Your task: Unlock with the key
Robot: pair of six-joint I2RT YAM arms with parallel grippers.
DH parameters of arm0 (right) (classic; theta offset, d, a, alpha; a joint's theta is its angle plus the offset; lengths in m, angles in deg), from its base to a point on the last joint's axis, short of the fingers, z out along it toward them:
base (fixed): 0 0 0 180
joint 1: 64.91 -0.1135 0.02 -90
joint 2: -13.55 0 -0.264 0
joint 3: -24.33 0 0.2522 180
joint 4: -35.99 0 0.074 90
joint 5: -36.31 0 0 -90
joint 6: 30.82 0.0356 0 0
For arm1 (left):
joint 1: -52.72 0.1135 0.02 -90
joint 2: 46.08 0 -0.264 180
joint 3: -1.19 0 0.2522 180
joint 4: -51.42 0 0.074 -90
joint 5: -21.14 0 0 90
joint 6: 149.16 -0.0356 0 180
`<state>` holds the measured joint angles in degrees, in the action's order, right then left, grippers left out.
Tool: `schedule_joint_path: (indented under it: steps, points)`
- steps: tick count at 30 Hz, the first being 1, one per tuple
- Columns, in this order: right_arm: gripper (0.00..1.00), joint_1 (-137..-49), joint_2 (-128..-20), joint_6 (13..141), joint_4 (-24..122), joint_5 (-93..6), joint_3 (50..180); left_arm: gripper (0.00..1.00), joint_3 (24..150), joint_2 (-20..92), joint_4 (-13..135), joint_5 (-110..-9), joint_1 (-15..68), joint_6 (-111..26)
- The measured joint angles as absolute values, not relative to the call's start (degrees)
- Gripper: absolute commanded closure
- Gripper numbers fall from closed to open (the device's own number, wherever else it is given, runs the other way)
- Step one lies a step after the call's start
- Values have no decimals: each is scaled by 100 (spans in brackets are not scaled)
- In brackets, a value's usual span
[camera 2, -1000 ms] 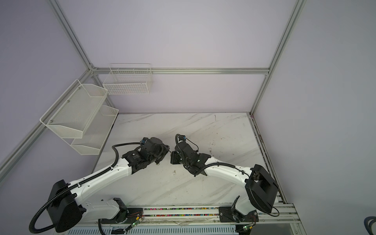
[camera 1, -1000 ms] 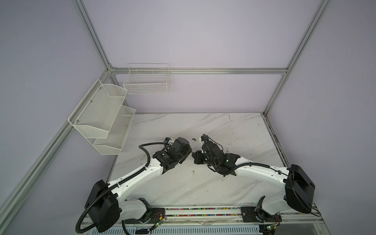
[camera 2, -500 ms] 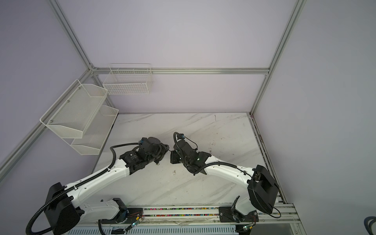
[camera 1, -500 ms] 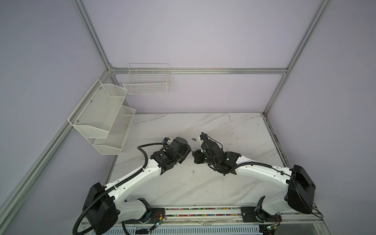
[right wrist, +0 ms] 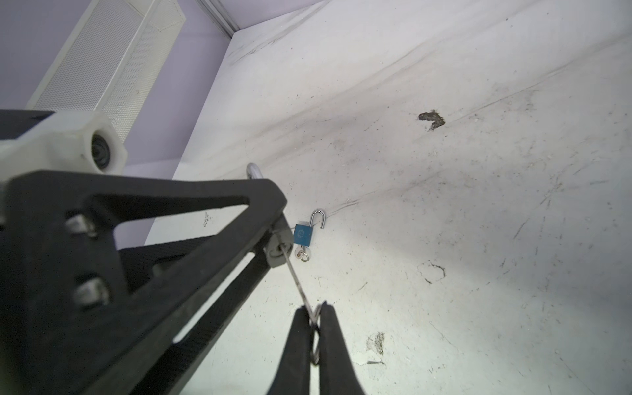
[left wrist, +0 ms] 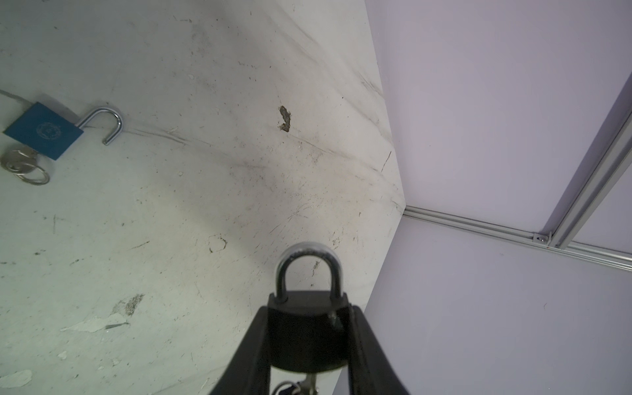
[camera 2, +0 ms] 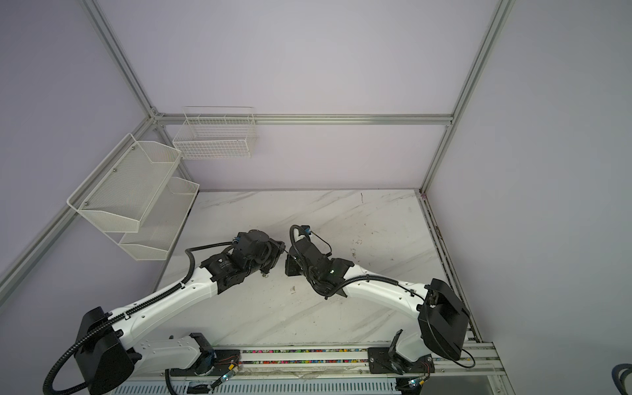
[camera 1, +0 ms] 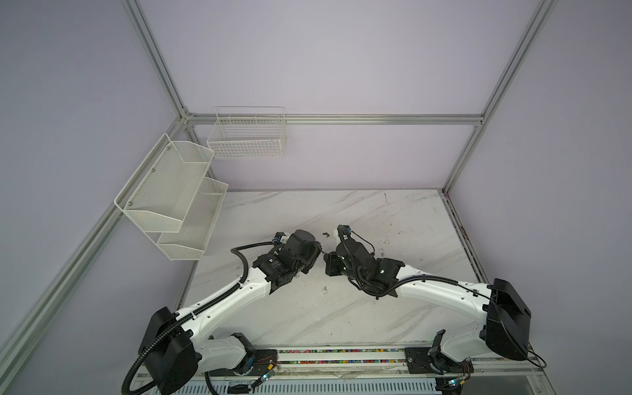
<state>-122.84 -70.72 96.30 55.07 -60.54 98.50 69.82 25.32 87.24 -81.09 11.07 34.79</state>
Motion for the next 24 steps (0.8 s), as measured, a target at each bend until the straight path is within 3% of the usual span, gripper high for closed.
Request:
schedule_joint_path:
  steps: [11,24]
  points:
    - [100,-11950,-7089,9539,5710,-4989,9933,100,6982,2488,9019,-8397,996,3431]
    - [100,-11950,-6967,9456,6265,-5112,10164,100,6982,2444,9004,-8369,904,3435]
